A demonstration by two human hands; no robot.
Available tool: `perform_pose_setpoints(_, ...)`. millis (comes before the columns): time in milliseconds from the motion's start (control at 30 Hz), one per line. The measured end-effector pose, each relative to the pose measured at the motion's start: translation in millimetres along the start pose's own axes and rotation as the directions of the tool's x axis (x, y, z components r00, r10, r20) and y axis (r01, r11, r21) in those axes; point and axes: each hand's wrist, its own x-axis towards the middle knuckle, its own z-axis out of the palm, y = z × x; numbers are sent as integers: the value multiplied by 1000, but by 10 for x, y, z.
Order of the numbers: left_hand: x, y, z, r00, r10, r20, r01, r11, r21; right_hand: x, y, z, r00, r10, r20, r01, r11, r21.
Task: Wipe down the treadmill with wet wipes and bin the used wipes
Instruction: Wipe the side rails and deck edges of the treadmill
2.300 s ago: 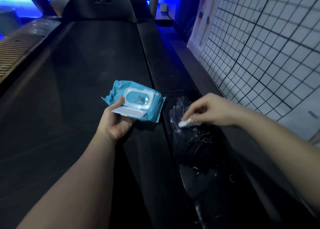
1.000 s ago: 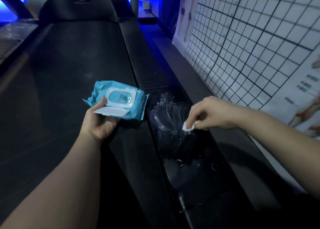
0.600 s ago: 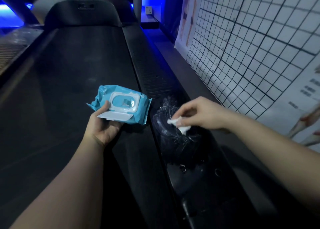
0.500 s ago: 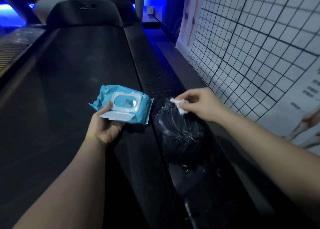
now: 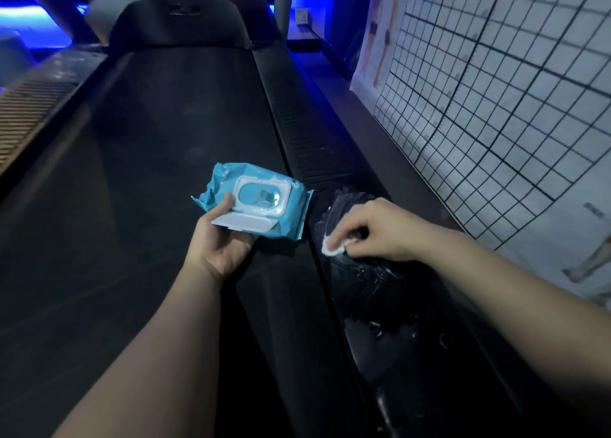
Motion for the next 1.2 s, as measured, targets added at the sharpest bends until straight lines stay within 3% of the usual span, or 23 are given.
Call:
perform_pose_setpoints(100,11,-5,-4,1000,-2,6,2,1000,-6,-144,-53,-128,980,33,195,-21,998,-63)
perform_pose_setpoints(200,7,-1,-11,1000,-1,15,1,1000,-12,-199,-52,-320,965,99,244,-63,987,-151)
perform_pose_setpoints(267,5,0,-14,1000,0,18,0,1000,-10,-147,15,-392,983,105,153,-71,974,-213)
perform_pose_setpoints(333,0,-3,-9,1000,-3,18,4,1000,-5,-27,158,-370,996,86,-31,-91,952,-291)
perform_pose_setpoints(433,-3,0,-8,1000,-10,18,10,1000,-16,184,336,-151,942,55,-332,-155,947,-282)
perform_pose_setpoints(567,1,11,-7,1000,-11,25,11,1000,-15,394,272,116,896,40,-442,-126,978,-167)
perform_pose_setpoints(667,4,11,-11,1000,-14,24,14,1000,-18,393,179,107,938,20,-345,-72,988,-139)
perform_pose_setpoints(833,24,9,-33,1000,-10,27,11,999,-30,54,32,-128,999,-9,43,13,995,-95)
perform_pose_setpoints(933,25,2,-31,999,-13,34,14,999,-34,-103,82,-255,997,-44,69,56,984,-171)
perform_pose_setpoints(1033,18,-1,-24,999,-8,33,9,999,-41,-104,248,-332,996,50,-73,-62,984,-170)
perform_pose_setpoints(1133,7,-5,-19,999,-8,34,9,999,-31,76,343,-212,931,116,-347,-185,967,-175)
perform_pose_setpoints(1200,6,0,-22,1000,-9,24,10,1000,-27,222,292,-60,891,141,-432,-221,965,-140)
